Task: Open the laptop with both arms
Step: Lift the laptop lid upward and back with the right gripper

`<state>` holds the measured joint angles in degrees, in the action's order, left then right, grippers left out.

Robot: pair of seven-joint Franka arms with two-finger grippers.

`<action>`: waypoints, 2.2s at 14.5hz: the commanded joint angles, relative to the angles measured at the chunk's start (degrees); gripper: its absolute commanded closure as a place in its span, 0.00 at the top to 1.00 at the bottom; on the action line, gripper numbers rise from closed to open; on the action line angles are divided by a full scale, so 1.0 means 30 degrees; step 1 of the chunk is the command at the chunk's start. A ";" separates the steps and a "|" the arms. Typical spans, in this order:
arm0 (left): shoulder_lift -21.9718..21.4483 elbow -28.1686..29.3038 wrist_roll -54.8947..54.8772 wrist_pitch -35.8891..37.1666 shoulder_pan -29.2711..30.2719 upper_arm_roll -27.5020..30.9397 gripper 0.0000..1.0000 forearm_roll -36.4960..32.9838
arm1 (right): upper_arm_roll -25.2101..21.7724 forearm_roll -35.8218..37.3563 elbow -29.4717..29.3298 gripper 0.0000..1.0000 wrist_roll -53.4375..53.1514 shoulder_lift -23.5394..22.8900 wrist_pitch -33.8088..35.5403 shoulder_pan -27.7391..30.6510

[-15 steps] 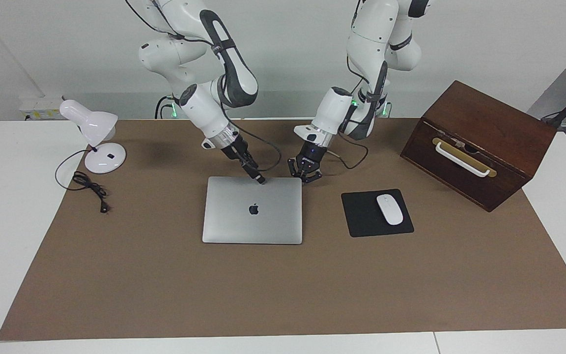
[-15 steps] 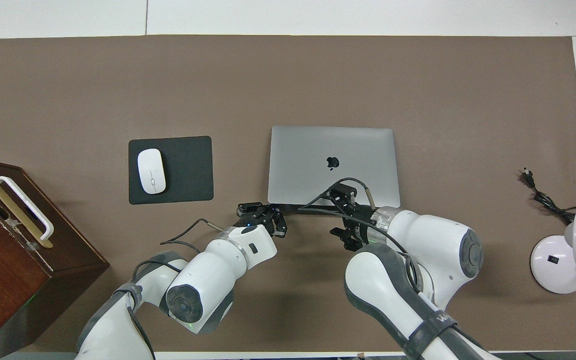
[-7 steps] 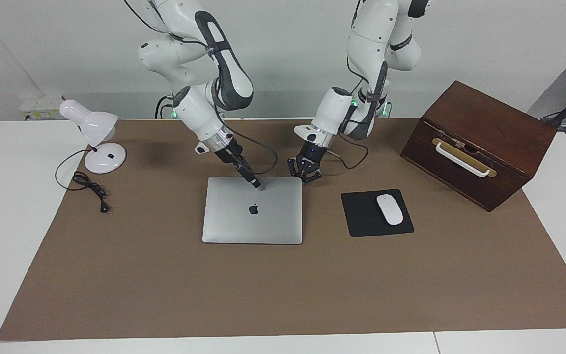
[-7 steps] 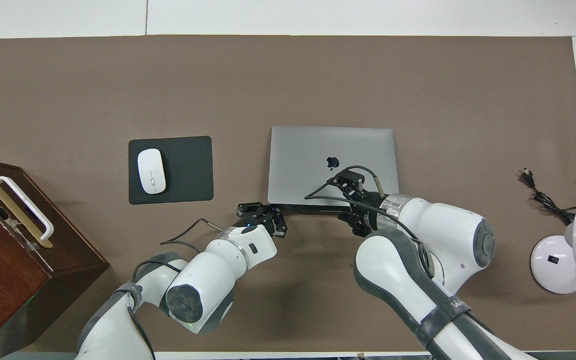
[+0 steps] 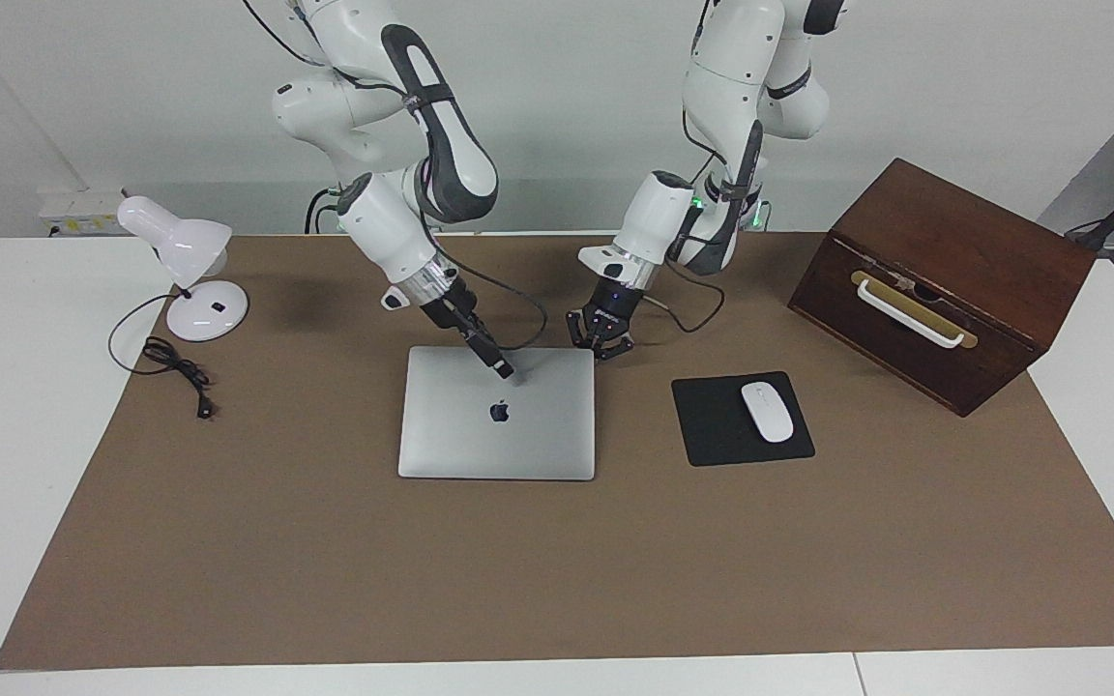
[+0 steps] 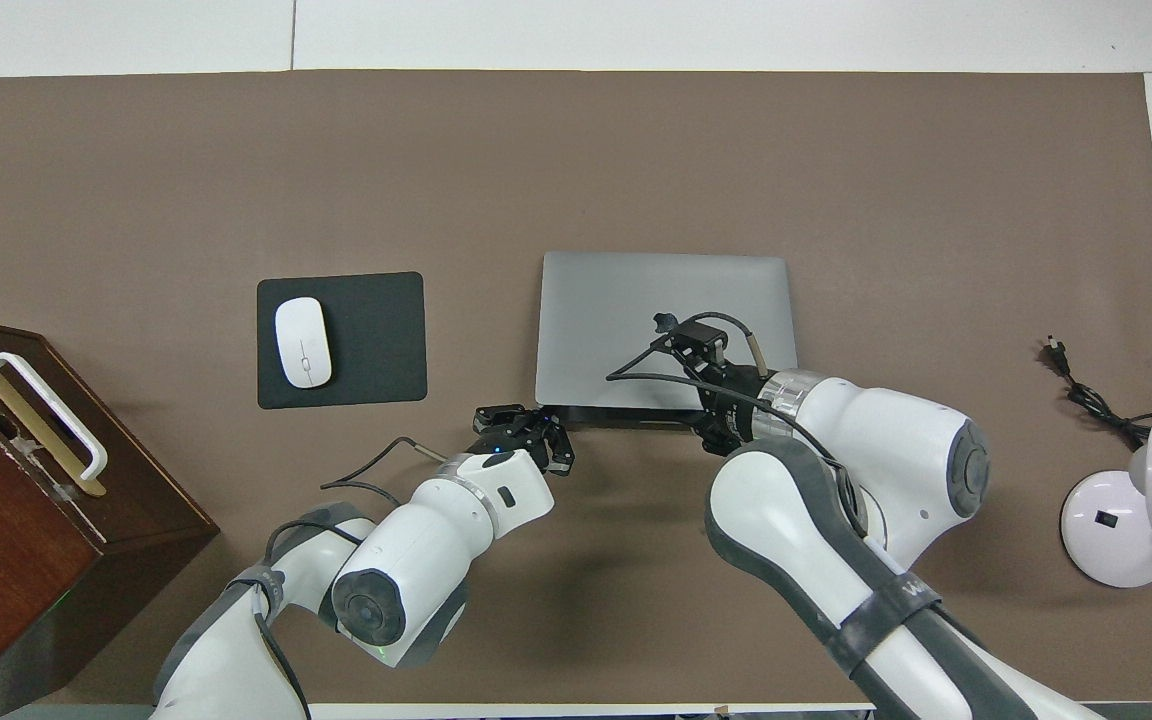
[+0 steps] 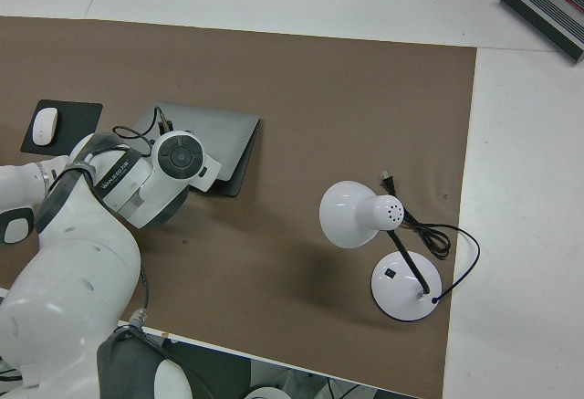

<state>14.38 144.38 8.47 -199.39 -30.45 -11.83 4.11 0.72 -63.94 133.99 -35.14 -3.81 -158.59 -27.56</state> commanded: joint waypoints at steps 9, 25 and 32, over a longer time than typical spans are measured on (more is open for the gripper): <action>0.0891 -0.0343 -0.0654 -0.0275 -0.0280 0.0369 0.00 0.0359 | 0.0052 -0.0454 -0.2854 1.00 0.2016 -0.1189 -0.0018 0.0896; 0.0891 -0.0343 -0.0654 -0.0275 -0.0280 0.0486 0.00 0.0359 | -0.0036 -0.0190 -0.6312 1.00 0.4239 -0.1893 -0.0047 0.1921; 0.0891 -0.0343 -0.0654 -0.0275 -0.0280 0.0486 0.00 0.0359 | -0.0007 0.1009 -0.7952 1.00 0.4887 -0.2566 0.0303 0.2740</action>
<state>14.40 144.35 8.31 -199.39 -30.50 -11.76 4.11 0.38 -62.59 113.27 -22.01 -9.63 -158.58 -21.07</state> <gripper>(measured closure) 0.991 0.000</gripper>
